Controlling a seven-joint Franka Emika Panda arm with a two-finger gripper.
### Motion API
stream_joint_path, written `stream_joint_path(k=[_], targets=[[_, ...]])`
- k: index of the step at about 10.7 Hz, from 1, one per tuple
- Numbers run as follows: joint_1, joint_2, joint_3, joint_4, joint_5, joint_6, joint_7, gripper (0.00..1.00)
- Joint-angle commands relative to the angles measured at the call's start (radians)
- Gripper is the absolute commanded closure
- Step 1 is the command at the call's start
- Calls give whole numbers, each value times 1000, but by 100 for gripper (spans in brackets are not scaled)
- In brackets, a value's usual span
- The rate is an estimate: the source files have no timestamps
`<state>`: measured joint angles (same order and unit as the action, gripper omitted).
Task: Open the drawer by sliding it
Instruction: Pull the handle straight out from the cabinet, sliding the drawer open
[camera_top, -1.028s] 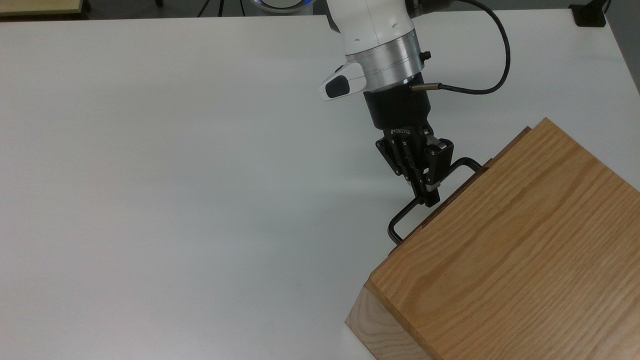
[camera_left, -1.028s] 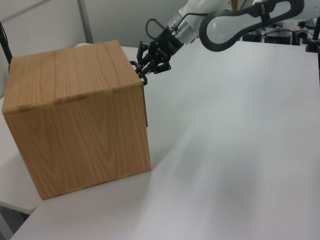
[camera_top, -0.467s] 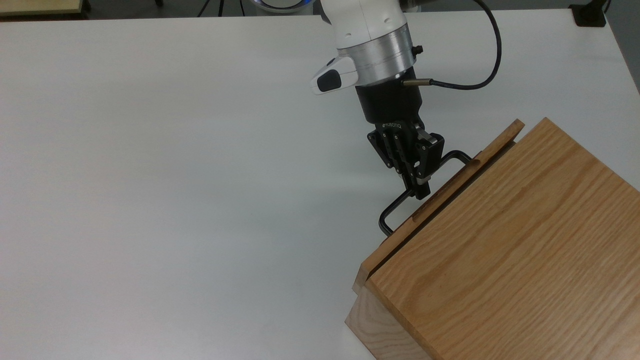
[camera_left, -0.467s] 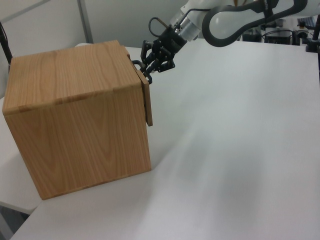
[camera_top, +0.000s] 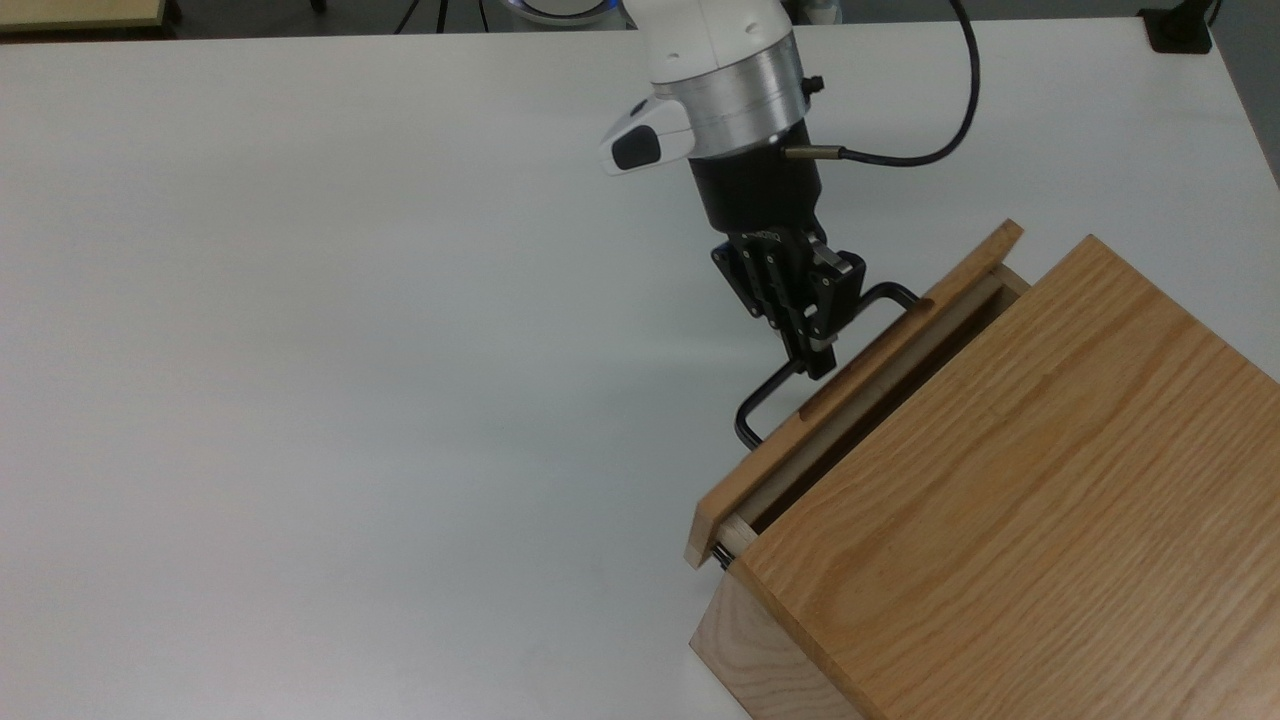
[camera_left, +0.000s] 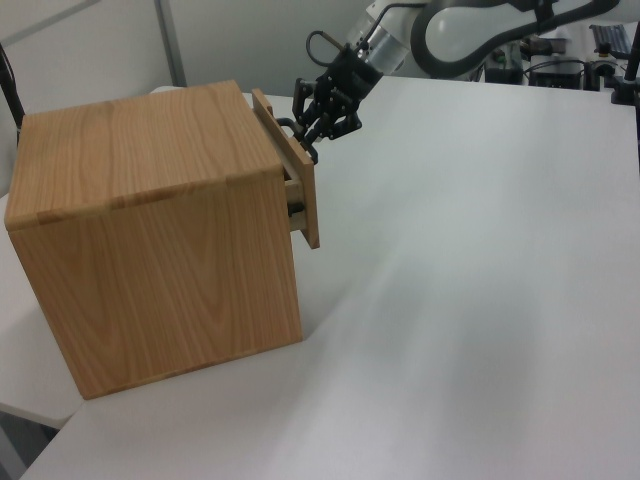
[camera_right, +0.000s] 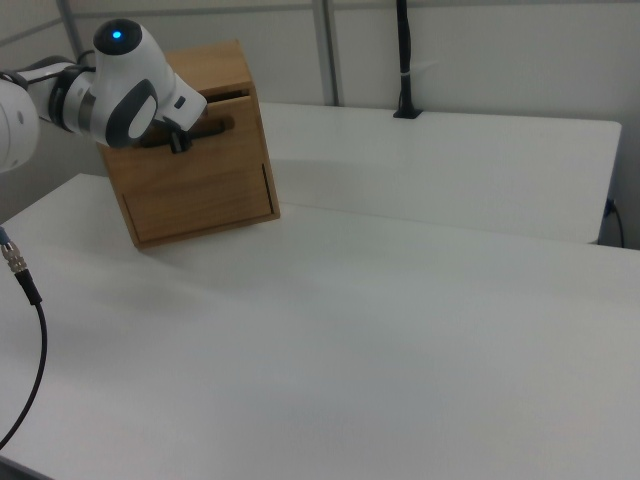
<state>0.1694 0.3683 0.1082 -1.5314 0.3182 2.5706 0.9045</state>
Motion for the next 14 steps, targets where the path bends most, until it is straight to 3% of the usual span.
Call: stream_joint_path(k=[1,7,14], targets=[[-76,-83,-4,-84,-11,-136,-68,91],[-120,-152,-4,-157,-11,-237,-186,91],[-181,-204,-15,-159,-11,-470,-298,91]])
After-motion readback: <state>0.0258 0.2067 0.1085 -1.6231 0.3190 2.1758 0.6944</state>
